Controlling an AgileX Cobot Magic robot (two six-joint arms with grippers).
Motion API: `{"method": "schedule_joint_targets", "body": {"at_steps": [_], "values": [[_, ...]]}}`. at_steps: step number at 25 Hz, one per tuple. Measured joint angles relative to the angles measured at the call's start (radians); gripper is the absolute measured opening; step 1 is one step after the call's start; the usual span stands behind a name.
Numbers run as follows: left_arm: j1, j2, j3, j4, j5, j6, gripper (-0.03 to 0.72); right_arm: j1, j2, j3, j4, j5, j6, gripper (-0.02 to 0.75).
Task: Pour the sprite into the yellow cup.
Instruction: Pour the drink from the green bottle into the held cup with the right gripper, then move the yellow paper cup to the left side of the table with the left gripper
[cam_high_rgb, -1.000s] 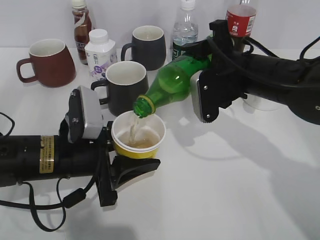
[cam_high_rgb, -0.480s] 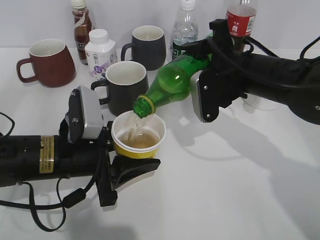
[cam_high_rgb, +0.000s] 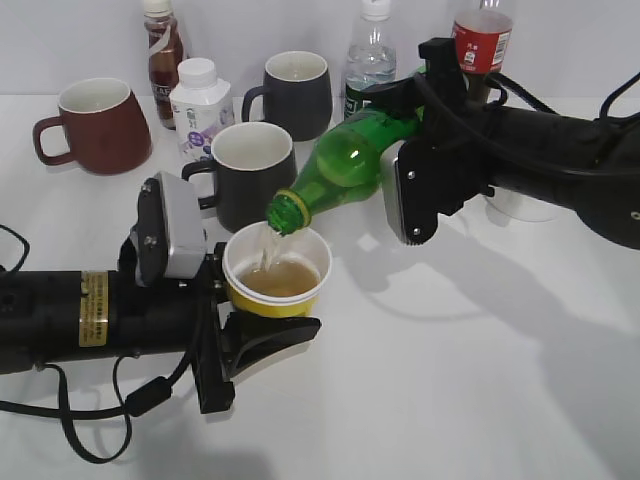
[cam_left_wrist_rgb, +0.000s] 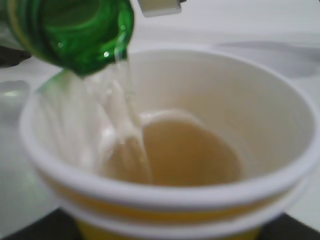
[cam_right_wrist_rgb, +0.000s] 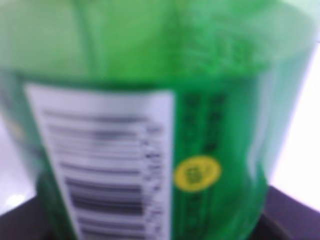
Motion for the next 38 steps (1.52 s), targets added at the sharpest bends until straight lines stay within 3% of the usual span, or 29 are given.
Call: {"method": "schedule_joint_targets", "body": {"at_steps": [18,28,38], "values": [[0.0,0.0,0.0,0.001,-0.002,0.0,0.397,0.0,-0.001,0.0,0.0,0.0,0.016,0.438],[0.007,0.0,0.001,-0.061,-0.056,0.0,0.397,0.0,-0.002,0.0,0.0,0.0,0.37,0.438],[0.124,-0.049,0.001,-0.081,-0.083,0.001,0.397,0.0,-0.002,0.0,0.039,-0.103,0.84,0.438]]}}
